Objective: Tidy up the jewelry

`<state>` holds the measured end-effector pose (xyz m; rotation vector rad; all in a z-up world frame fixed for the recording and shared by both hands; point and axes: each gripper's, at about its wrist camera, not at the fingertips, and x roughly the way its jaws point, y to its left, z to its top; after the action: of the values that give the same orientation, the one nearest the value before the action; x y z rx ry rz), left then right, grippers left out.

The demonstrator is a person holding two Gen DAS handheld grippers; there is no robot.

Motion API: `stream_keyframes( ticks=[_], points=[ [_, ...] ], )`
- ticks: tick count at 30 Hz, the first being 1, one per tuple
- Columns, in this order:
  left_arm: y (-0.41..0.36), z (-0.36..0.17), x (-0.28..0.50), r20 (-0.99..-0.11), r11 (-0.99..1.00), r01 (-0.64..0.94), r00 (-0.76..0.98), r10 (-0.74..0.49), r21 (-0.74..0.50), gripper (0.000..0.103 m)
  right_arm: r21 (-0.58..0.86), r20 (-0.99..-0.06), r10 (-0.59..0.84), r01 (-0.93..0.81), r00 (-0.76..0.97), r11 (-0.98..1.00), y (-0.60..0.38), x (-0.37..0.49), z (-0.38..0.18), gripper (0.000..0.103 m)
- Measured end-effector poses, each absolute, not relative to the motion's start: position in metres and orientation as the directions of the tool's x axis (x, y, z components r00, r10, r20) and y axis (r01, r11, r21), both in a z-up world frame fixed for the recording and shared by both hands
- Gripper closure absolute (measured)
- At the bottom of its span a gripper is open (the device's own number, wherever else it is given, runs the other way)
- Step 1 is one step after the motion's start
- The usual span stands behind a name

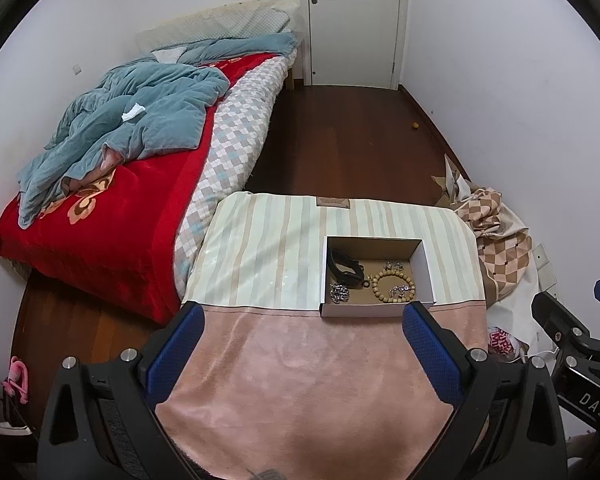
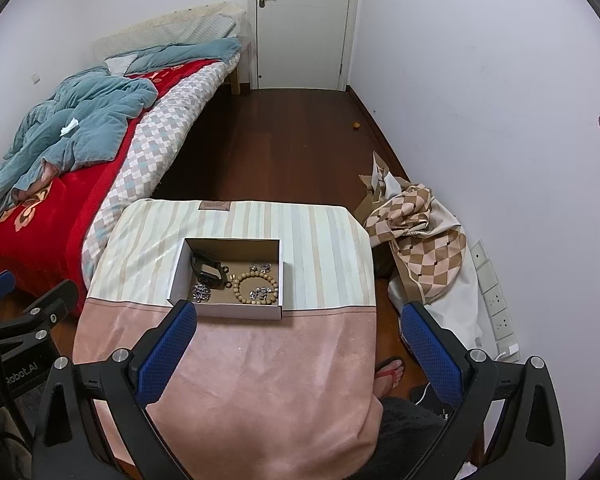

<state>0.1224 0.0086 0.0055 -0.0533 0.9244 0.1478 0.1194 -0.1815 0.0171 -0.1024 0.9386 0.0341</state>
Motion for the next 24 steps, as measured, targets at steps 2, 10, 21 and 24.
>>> stream_keyframes(
  ticks=[2, 10, 21, 24],
  points=[
    [0.0085, 0.0057, 0.1221, -0.799, 0.989, -0.149, 0.593, 0.103, 0.016, 0.002, -0.071, -0.808, -0.014, -0.074, 0.589, 0.995, -0.1816, 0.1195, 0.0174, 0.000],
    [0.0076, 0.0058, 0.1212, -0.800, 0.989, -0.150, 0.591, 0.101, 0.014, 0.002, -0.073, -0.807, -0.014, -0.076, 0.590, 0.994, -0.1806, 0.1191, 0.0178, 0.000],
    [0.0045, 0.0070, 0.1179, -0.796, 0.989, -0.144, 0.597, 0.103, 0.020, 0.002, -0.074, -0.807, -0.009, -0.086, 0.591, 0.994, -0.1792, 0.1182, 0.0183, 0.000],
    [0.0042, 0.0068, 0.1170, -0.795, 0.989, -0.144, 0.598, 0.105, 0.022, 0.002, -0.077, -0.807, -0.008, -0.090, 0.590, 0.993, -0.1787, 0.1188, 0.0186, 0.000]
  ],
)
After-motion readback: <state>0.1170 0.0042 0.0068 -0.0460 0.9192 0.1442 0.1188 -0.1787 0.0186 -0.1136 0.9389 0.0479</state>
